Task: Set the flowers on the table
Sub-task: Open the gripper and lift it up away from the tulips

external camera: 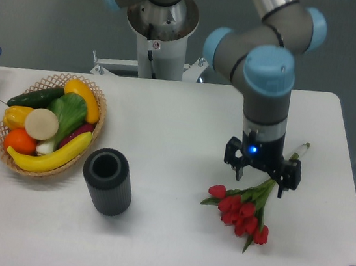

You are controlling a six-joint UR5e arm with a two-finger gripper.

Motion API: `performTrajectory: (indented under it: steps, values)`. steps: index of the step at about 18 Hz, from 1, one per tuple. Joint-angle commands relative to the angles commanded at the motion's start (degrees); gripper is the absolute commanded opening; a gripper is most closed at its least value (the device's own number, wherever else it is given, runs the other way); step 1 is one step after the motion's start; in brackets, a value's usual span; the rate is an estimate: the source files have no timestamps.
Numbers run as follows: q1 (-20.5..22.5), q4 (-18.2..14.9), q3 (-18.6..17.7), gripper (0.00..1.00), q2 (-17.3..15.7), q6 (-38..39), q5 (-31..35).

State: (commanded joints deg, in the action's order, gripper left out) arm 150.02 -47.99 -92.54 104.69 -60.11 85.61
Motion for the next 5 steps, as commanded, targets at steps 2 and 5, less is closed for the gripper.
performTrajectory:
  steps: [2,5]
  values:
    - [1.32,-0.18,-0.36,1.0,-1.76,-0.27,-0.7]
    - [2.9,-0.26,-0.62,1.0,-3.26,-0.27,-2.81]
